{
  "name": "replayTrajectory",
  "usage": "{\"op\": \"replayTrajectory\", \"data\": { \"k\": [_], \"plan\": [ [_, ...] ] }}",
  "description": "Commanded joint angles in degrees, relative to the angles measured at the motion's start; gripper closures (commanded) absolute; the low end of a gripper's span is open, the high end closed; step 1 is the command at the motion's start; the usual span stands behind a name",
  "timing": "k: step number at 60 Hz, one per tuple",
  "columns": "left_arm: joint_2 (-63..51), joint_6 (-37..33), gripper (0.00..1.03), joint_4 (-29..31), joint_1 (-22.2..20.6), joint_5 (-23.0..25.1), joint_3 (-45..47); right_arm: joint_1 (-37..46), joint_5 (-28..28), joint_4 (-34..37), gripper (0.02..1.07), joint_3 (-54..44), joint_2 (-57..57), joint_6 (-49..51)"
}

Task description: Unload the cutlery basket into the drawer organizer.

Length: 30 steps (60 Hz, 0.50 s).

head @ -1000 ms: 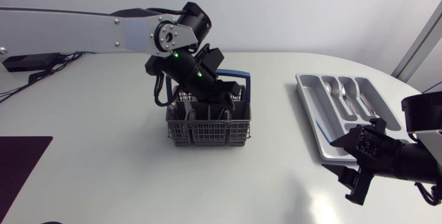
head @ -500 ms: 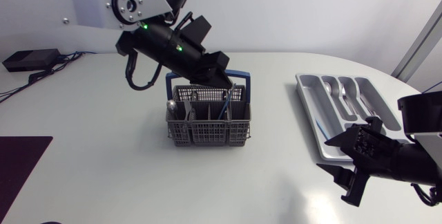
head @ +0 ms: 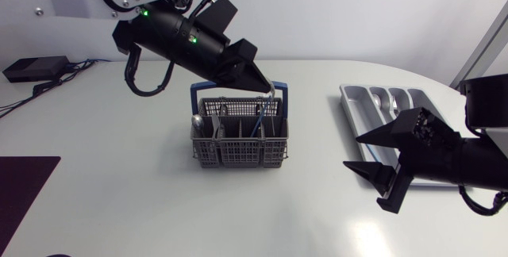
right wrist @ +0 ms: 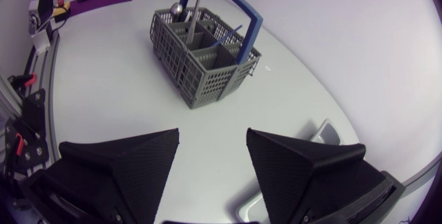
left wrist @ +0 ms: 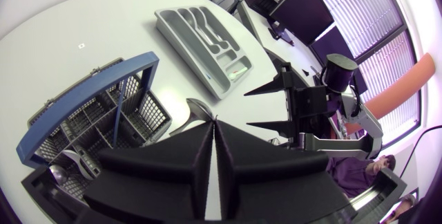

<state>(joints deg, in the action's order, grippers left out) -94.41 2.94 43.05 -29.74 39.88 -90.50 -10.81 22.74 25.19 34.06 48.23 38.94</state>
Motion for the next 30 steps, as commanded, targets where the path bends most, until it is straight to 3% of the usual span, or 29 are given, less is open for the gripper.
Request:
{"op": "replayTrajectory", "data": {
  "k": [1,16,30],
  "plan": [
    [0.81,-0.57,0.97,0.46,-0.15,2.13,-0.29,-2.11,1.60,-1.11,0.35,1.71,0.55,-5.54],
    [-1.48,0.84,0.97,0.46,-0.76,6.70,-0.64,-7.47,4.33,-7.88,0.35,5.31,6.09,-15.47],
    [-4.29,4.36,0.97,-0.42,1.26,11.63,-1.43,-14.42,-2.35,-15.96,0.36,6.89,11.19,-21.89]
  ]
}}
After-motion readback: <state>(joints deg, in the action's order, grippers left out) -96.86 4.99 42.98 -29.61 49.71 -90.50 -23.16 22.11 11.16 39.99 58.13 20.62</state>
